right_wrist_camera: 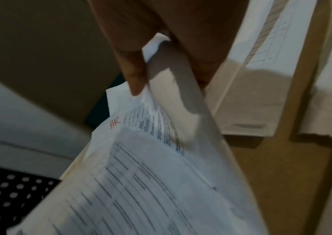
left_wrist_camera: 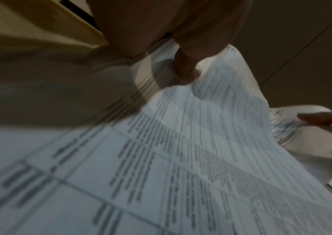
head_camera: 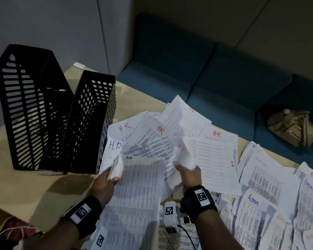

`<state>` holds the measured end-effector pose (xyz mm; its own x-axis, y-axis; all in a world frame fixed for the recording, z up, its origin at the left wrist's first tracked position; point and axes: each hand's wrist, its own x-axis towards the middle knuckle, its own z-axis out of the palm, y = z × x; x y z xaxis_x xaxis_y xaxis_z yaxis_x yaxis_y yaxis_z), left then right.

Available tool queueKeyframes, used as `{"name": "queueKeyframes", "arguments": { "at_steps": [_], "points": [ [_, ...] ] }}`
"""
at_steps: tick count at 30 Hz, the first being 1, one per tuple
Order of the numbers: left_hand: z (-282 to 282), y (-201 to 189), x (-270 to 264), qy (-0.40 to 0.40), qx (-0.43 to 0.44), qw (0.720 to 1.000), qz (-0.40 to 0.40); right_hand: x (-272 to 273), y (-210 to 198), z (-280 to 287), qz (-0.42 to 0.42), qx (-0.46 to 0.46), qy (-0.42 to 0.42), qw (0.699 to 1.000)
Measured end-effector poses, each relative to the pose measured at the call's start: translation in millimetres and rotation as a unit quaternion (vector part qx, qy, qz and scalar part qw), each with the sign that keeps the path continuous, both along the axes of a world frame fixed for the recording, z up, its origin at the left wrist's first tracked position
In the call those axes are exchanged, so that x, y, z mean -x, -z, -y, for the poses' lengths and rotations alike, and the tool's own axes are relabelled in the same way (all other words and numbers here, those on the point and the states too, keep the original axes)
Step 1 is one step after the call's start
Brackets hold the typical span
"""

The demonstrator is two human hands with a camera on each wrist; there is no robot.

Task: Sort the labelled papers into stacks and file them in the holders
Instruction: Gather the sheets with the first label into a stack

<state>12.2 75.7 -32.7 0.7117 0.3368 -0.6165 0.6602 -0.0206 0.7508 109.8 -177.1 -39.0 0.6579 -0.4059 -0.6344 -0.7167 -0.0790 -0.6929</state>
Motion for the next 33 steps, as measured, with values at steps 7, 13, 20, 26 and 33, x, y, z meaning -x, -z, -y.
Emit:
{"name": "queueKeyframes", "arguments": {
  "at_steps": [7, 13, 20, 26, 33],
  "points": [
    [-1.8, 6.2, -1.1, 0.002, 0.018, 1.0, 0.0, 9.2, -24.4, -22.4, 0.055, 0.138, -0.153, 0.977],
    [-6.7, 15.5, 1.3, 0.016, 0.027, 0.999, -0.007, -9.0, -26.8, -33.1, 0.031, 0.141, -0.186, 0.972],
    [-10.9, 8.9, 5.8, -0.001, 0.011, 1.0, 0.023, -23.8, -56.2, -10.5, 0.075, 0.167, -0.139, 0.973],
    [-18.6, 11.2, 16.6, 0.014, 0.025, 0.999, 0.015, -36.0, -91.4, 74.6, 0.053, 0.21, -0.178, 0.96],
    [-5.6, 5.0, 5.3, 0.052, 0.006, 0.998, 0.038, -21.1, -82.2, 110.8, 0.055, 0.158, -0.152, 0.974]
  ]
}}
